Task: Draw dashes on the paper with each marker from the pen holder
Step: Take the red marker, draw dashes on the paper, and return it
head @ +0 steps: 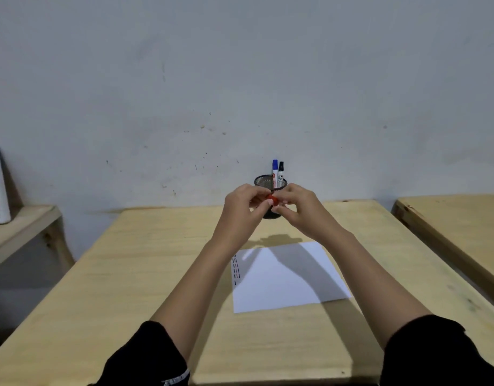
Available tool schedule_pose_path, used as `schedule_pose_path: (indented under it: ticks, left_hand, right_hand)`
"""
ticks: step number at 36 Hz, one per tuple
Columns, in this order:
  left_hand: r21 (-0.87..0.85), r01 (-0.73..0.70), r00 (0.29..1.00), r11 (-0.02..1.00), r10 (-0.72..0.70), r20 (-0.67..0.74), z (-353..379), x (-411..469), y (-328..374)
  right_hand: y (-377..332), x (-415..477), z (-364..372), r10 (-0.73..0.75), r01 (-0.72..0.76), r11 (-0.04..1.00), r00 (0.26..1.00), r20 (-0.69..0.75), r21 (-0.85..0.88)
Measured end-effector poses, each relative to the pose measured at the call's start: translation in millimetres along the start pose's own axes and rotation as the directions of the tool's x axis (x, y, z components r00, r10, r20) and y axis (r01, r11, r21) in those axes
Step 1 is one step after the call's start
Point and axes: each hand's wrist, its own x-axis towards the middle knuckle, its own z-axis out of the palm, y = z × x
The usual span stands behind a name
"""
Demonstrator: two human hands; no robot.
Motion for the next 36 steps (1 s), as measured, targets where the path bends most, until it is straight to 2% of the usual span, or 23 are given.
schedule_pose_path:
  ticks: [6, 10, 16, 18, 21, 24, 26, 30, 36]
  left_hand:
    - [0.011, 0.015, 1.0, 1.0, -0.015, 0.005, 0.9, -10.5, 0.4]
    - [-0.045, 0.093, 0.994, 0.995, -0.095, -0.059, -3.7, -15.0, -0.4]
    - [-0.29, 0.266, 0.951, 0.919, -0.3, -0.079, -16.7, -24.5, -9.4]
    - [-0.356, 0.304, 0.934, 0.884, -0.35, -0.073, -17.1, -30.0, -11.4]
    - [-0.433, 0.334, 0.921, 0.837, -0.387, -0.039, -12.0, -38.4, -14.0]
    - [-0.479, 0.353, 0.915, 0.804, -0.403, -0.001, -2.7, -43.9, -13.8]
    - [-0.488, 0.362, 0.915, 0.794, -0.402, 0.027, 2.9, -45.4, -11.8]
    - [-0.5, 0.381, 0.915, 0.778, -0.396, 0.08, 5.1, -44.5, -8.7]
    - [-0.451, 0.383, 0.923, 0.806, -0.352, 0.156, 0.8, -43.2, -9.8]
  right_hand:
    - [-2.7, -13.4, 2.8, 0.015, -0.015, 1.0, 1.0, 0.016, 0.014]
    - [-2.3, -24.4, -3.6, 0.101, -0.097, 0.973, 0.995, -0.011, 0.209]
    - [15.8, -41.3, -11.4, 0.244, -0.194, 0.868, 0.968, -0.053, 0.457]
    - [19.0, -47.1, -12.3, 0.287, -0.184, 0.801, 0.953, -0.097, 0.57]
    - [18.9, -54.2, -9.0, 0.386, -0.145, 0.626, 0.911, -0.144, 0.767]
    - [12.5, -55.6, 3.0, 0.464, -0.071, 0.367, 0.878, -0.116, 0.928]
    - [6.9, -55.3, 12.5, 0.474, -0.076, 0.297, 0.877, -0.078, 0.952]
    - [2.1, -55.0, 22.4, 0.463, -0.072, 0.284, 0.884, -0.071, 0.956]
    - [1.9, -52.8, 21.7, 0.408, -0.082, 0.359, 0.909, -0.078, 0.93]
